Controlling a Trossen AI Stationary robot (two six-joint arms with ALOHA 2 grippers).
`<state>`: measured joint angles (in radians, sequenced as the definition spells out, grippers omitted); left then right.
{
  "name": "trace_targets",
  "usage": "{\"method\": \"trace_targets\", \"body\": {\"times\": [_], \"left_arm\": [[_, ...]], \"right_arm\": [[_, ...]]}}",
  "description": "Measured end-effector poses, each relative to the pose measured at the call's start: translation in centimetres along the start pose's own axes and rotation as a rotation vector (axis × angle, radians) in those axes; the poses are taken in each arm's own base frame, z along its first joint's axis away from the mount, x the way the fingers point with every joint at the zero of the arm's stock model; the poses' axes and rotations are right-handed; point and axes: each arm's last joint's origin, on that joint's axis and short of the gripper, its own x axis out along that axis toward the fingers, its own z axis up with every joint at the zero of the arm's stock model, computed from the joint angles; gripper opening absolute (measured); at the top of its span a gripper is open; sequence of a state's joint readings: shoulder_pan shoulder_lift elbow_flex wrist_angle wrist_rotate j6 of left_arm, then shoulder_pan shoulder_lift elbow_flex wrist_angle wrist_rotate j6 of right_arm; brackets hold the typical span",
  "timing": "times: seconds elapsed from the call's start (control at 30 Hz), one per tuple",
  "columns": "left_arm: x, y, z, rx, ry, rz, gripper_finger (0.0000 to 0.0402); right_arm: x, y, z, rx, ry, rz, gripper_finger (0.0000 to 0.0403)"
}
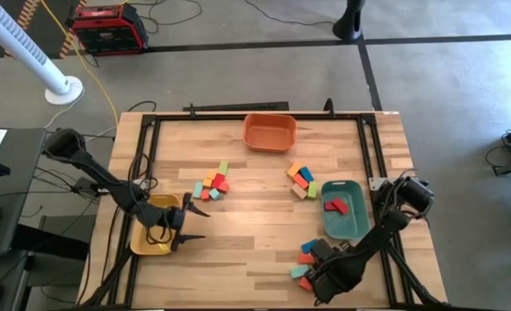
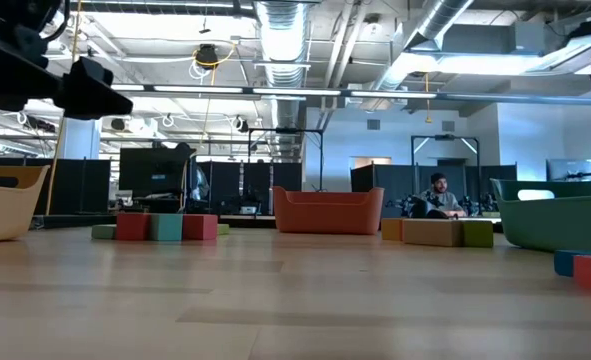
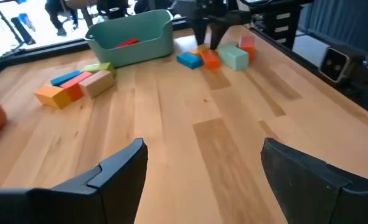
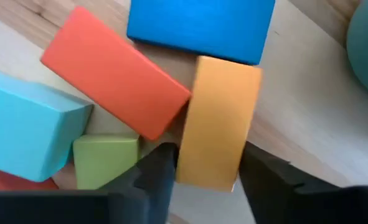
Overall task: Sort blocks by size
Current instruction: Put the medium yellow block into the green bin
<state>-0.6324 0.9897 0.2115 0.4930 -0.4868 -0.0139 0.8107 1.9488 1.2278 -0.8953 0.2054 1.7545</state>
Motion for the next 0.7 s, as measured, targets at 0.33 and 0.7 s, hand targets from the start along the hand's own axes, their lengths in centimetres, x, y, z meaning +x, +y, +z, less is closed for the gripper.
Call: {"method": "trace_targets", "body": {"times": [0.33, 0.7], "left_arm": [[0.3, 0.7, 0.0, -0.015, 0.004, 0.037, 0.0301], [0.3, 0.7, 0.0, -0.015, 0.005, 0.037, 0.0301]], "right_arm": [[-0.9, 0.7, -0.3, -0.016, -0.002, 0.031, 0.0153], [-4.5, 1.6, 0.8, -0.063, -0.016, -0.027, 0.0157]]}}
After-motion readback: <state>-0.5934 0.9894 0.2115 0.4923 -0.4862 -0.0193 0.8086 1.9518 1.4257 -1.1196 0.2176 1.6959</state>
